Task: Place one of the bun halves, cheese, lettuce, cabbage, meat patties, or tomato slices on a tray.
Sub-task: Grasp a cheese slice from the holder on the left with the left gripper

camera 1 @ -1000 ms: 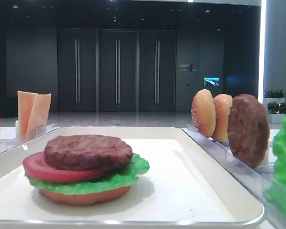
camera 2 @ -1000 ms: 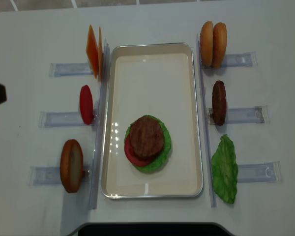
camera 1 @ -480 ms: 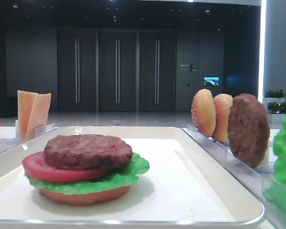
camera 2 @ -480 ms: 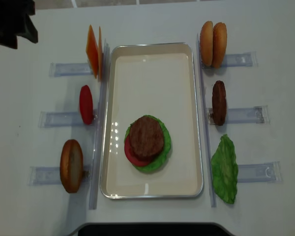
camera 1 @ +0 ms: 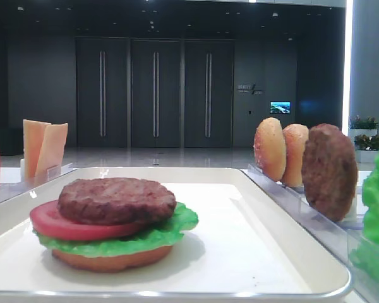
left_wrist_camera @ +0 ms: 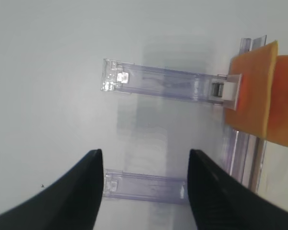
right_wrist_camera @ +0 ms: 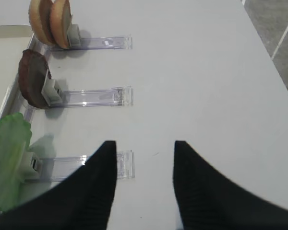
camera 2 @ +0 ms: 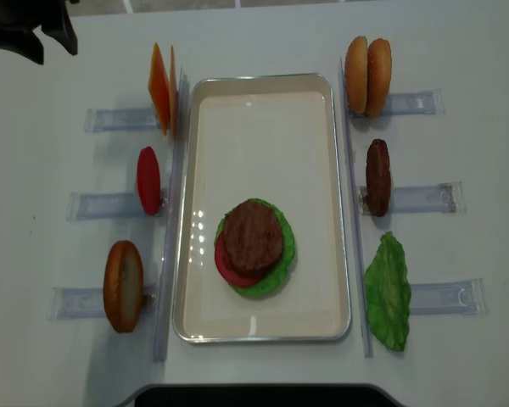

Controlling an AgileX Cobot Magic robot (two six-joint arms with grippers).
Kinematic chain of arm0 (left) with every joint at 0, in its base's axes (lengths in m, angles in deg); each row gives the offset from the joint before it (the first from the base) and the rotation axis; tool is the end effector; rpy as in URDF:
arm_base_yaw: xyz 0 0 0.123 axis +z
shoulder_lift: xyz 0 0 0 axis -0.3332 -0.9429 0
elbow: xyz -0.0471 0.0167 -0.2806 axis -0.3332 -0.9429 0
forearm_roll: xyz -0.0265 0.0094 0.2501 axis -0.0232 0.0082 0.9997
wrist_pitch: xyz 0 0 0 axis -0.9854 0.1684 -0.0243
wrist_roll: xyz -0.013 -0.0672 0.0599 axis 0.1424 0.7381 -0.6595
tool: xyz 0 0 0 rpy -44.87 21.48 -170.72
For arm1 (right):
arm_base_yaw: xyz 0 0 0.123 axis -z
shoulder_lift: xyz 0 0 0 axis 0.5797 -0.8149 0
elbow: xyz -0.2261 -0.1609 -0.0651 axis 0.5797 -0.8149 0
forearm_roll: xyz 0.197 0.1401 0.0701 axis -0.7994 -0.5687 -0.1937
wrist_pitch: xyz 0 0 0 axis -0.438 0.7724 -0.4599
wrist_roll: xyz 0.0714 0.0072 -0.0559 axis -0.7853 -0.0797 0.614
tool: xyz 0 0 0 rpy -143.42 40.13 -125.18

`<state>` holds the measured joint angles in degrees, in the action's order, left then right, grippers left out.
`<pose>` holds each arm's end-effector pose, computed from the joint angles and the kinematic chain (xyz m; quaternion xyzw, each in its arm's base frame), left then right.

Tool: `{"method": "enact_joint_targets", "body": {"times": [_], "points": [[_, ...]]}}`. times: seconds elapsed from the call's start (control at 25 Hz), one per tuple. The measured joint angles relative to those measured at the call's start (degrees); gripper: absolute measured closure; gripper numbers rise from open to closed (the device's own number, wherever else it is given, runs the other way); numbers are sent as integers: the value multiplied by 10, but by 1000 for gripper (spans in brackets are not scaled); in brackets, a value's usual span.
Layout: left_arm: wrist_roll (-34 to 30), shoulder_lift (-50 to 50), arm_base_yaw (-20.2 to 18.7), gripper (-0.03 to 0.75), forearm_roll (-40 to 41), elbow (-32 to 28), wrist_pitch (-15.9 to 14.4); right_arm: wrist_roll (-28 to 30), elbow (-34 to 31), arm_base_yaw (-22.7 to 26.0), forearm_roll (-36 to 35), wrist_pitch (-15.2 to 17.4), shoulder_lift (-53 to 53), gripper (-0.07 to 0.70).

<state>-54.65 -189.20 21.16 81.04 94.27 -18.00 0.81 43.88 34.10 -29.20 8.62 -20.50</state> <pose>0.3759 0.0124 0.3128 -0.0821 0.9821 -0.0026 0.1696 -0.0103 0.0015 0.2734 -0.0142 0.8677 0.0147 0.4967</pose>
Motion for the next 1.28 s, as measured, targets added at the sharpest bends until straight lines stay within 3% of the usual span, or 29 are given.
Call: {"method": "enact_joint_targets", "body": {"times": [0.16, 0.4, 0.56, 0.8, 1.28], "points": [[27, 0, -40, 287, 35, 1, 1, 0, 0, 0, 0, 0, 0, 356], [87, -23, -164, 287, 46, 11, 14, 0, 0, 0, 0, 0, 0, 356], [133, -47, -220, 287, 61, 12, 23, 0, 0, 0, 0, 0, 0, 356], [153, -62, -224, 286, 78, 17, 26, 0, 0, 0, 0, 0, 0, 356], [182, -96, -224, 286, 113, 20, 77, 0, 0, 0, 0, 0, 0, 356]]}}
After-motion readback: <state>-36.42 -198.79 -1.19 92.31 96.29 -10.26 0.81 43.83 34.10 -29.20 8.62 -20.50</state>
